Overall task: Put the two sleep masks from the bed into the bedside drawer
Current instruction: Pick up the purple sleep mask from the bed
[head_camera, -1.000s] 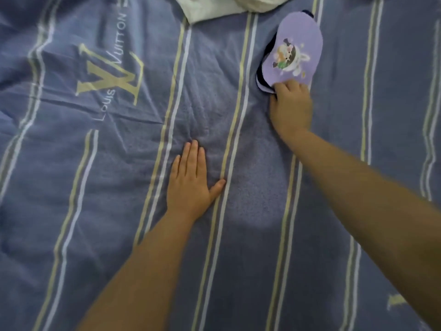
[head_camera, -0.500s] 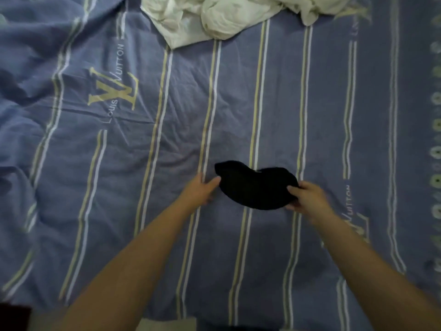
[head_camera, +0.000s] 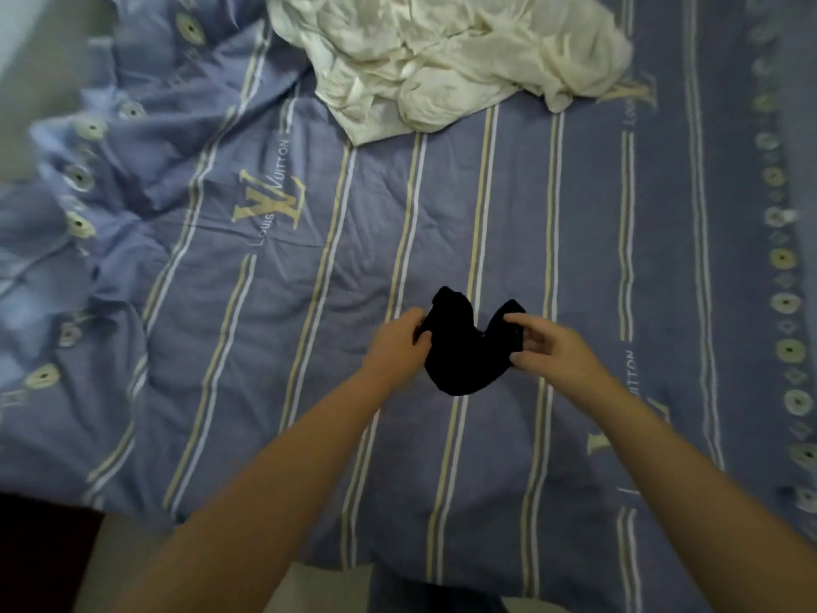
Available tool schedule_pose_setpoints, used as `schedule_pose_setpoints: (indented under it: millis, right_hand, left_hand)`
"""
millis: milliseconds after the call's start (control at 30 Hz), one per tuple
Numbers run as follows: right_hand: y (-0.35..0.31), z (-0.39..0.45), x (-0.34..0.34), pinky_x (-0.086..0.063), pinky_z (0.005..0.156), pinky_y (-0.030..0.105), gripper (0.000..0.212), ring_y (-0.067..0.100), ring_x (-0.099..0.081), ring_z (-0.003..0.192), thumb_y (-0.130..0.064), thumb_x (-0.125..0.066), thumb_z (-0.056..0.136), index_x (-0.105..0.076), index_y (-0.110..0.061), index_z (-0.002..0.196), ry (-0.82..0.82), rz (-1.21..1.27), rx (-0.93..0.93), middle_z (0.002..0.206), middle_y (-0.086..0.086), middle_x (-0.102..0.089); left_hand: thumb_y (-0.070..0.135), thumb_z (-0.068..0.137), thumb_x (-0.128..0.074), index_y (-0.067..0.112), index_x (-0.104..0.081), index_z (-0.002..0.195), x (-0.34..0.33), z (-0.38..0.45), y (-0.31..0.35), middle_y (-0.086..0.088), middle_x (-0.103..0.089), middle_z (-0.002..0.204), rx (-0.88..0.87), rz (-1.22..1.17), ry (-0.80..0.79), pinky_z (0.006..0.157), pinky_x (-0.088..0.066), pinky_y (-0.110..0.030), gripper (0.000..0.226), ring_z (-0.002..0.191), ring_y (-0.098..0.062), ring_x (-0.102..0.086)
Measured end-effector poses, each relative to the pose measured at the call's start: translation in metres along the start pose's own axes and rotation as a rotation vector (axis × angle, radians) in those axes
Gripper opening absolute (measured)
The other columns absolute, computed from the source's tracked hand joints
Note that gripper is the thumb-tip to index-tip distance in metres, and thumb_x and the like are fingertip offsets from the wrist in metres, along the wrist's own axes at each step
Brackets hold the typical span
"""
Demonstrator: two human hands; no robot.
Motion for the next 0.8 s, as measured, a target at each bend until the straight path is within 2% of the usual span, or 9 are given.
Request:
schedule_pose_setpoints:
  millis: [67, 133, 233, 333, 400, 567, 633, 733, 800]
  right_hand:
    - [-0.040, -0.023, 0.007, -0.046, 0.087, 0.037, 0.047, 0.031, -0.056, 0.102, 0.014, -0.048, 0.082, -0.046, -0.003, 0.126, -0.102, -0.067, 0.092, 0.103, 0.012, -0.058]
    - [-0.086, -0.046, 0.018, -0.044, 0.075, 0.028, 0.034, 0.024, -0.057, 0.082, 0.012, -0.052, 0.080, -0.058, -0.001, 0.111, -0.023, -0.211, 0.220, 0.078, 0.004, -0.059]
    - [-0.153, -0.079, 0.031, -0.038, 0.055, 0.024, 0.006, 0.021, -0.052, 0.061, -0.003, -0.062, 0.077, -0.068, -0.003, 0.076, 0.176, -0.299, 0.398, 0.062, 0.016, -0.060]
    - [-0.212, -0.113, 0.051, -0.034, 0.045, 0.011, 0.033, 0.007, -0.047, 0.043, -0.016, -0.065, 0.078, -0.051, -0.022, 0.049, 0.338, -0.246, 0.517, 0.047, 0.010, -0.051]
    - [-0.245, -0.132, 0.065, -0.035, 0.042, 0.006, 0.037, 0.002, -0.050, 0.036, -0.017, -0.064, 0.079, -0.047, -0.023, 0.046, 0.395, -0.186, 0.572, 0.041, 0.002, -0.048]
    - [-0.306, -0.173, 0.078, -0.037, 0.046, 0.009, 0.029, 0.003, -0.055, 0.043, -0.018, -0.065, 0.078, -0.055, -0.011, 0.052, 0.395, -0.275, 0.719, 0.046, 0.004, -0.050]
    - [-0.319, -0.187, 0.082, -0.045, 0.058, 0.022, 0.024, 0.023, -0.058, 0.060, -0.019, -0.064, 0.076, -0.059, 0.000, 0.062, 0.393, -0.371, 0.757, 0.055, 0.009, -0.051]
    - [-0.328, -0.194, 0.093, -0.032, 0.055, 0.009, 0.016, 0.023, -0.048, 0.065, -0.012, -0.064, 0.076, -0.058, -0.003, 0.064, 0.354, -0.412, 0.791, 0.062, 0.004, -0.047]
    - [-0.326, -0.192, 0.097, -0.037, 0.062, 0.009, 0.014, 0.011, -0.054, 0.063, -0.002, -0.061, 0.078, -0.060, -0.009, 0.065, 0.197, -0.184, 0.779, 0.064, -0.001, -0.053]
  left_hand:
    - [0.002, 0.092, -0.044, -0.007, -0.058, 0.098, 0.036, -0.018, 0.035, -0.022, -0.061, 0.080, -0.086, 0.047, 0.005, 0.051, -0.026, -0.020, 0.018, 0.075, -0.018, -0.047]
    - [0.002, 0.092, -0.043, -0.012, -0.057, 0.104, 0.066, -0.038, 0.069, -0.028, -0.062, 0.092, -0.117, 0.051, -0.034, 0.058, -0.026, -0.022, 0.023, 0.076, -0.017, -0.048]
    - [0.007, 0.094, -0.044, -0.006, -0.063, 0.097, 0.103, -0.070, 0.120, -0.010, -0.057, 0.072, -0.145, -0.058, -0.056, 0.057, -0.035, -0.022, 0.022, 0.062, -0.009, -0.048]
    - [0.016, 0.096, -0.042, 0.025, -0.060, 0.064, 0.143, -0.108, 0.173, 0.015, -0.057, 0.050, -0.237, -0.232, -0.035, 0.048, -0.036, -0.005, 0.038, 0.046, 0.008, -0.048]
    - [0.020, 0.095, -0.045, 0.033, -0.050, 0.054, 0.165, -0.133, 0.206, 0.017, -0.050, 0.045, -0.316, -0.277, -0.022, 0.047, -0.034, -0.007, 0.043, 0.044, 0.006, -0.042]
    - [0.006, 0.084, -0.060, 0.028, -0.056, 0.075, 0.210, -0.170, 0.251, 0.012, -0.056, 0.067, -0.454, -0.120, 0.214, 0.048, -0.038, 0.001, 0.025, 0.054, 0.007, -0.052]
    - [0.003, 0.085, -0.057, 0.028, -0.055, 0.071, 0.227, -0.181, 0.262, 0.009, -0.056, 0.067, -0.475, -0.168, 0.274, 0.046, -0.040, 0.000, 0.028, 0.051, 0.006, -0.054]
    - [0.006, 0.087, -0.056, 0.030, -0.059, 0.076, 0.242, -0.191, 0.267, 0.013, -0.066, 0.065, -0.470, -0.191, 0.188, 0.051, -0.048, -0.004, 0.026, 0.051, 0.009, -0.060]
    - [0.008, 0.088, -0.055, 0.030, -0.063, 0.076, 0.246, -0.196, 0.262, 0.017, -0.070, 0.058, -0.460, -0.187, 0.136, 0.053, -0.050, -0.007, 0.027, 0.052, 0.006, -0.062]
Point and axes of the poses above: each hand's wrist, its own z-axis towards the middle knuckle, its own x-axis out of the back of the hand, y = z × x, the point moved 6 cm from there along z, towards the middle knuckle
